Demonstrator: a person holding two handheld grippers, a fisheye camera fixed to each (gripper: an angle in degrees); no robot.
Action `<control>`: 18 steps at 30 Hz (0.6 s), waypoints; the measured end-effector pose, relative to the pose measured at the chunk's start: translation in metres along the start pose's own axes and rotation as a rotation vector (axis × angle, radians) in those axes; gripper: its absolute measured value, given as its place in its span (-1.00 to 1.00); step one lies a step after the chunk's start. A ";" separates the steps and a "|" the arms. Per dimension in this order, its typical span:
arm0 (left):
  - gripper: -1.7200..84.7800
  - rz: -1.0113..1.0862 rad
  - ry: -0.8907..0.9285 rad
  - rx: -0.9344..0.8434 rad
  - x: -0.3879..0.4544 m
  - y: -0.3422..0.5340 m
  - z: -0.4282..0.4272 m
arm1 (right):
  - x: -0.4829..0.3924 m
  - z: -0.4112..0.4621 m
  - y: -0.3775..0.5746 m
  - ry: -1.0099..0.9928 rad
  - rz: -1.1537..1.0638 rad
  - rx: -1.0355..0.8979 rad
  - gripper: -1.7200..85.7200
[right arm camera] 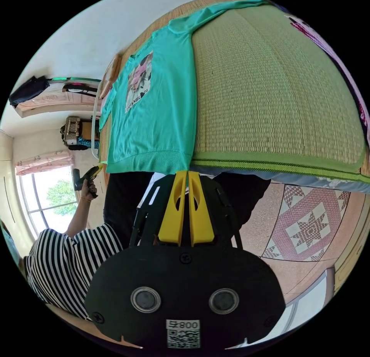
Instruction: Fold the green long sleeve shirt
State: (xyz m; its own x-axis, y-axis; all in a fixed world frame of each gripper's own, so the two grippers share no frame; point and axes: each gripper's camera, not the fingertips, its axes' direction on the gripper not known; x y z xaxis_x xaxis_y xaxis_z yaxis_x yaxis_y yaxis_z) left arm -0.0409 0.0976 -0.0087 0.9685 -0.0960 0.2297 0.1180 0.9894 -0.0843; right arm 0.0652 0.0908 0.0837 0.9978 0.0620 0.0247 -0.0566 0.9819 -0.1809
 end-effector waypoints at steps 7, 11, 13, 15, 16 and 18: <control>-0.95 0.057 -0.131 -0.139 0.043 -0.052 0.055 | -0.041 0.017 -0.037 0.124 -0.102 -0.003 -0.96; -0.95 0.050 -0.167 -0.184 0.041 -0.065 0.066 | -0.046 0.039 -0.046 0.199 -0.113 -0.071 -0.96; -0.95 0.058 -0.161 -0.188 0.040 -0.068 0.064 | -0.042 0.047 -0.039 0.224 -0.129 -0.093 -0.96; -0.96 0.067 -0.162 -0.192 0.039 -0.071 0.062 | -0.029 0.049 -0.028 0.196 -0.090 -0.111 -0.96; -0.96 0.068 -0.163 -0.199 0.039 -0.073 0.061 | -0.027 0.053 -0.025 0.210 -0.090 -0.136 -0.96; -0.96 0.080 -0.172 -0.206 0.038 -0.077 0.059 | -0.021 0.058 -0.012 0.282 -0.106 -0.163 -0.96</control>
State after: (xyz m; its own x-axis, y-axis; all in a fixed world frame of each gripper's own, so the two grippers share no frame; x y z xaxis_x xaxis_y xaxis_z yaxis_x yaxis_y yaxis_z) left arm -0.0262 0.0238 0.0637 0.9273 0.0188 0.3738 0.1016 0.9486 -0.2998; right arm 0.0428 0.0881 0.1420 0.9696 -0.1128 -0.2170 0.0314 0.9374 -0.3469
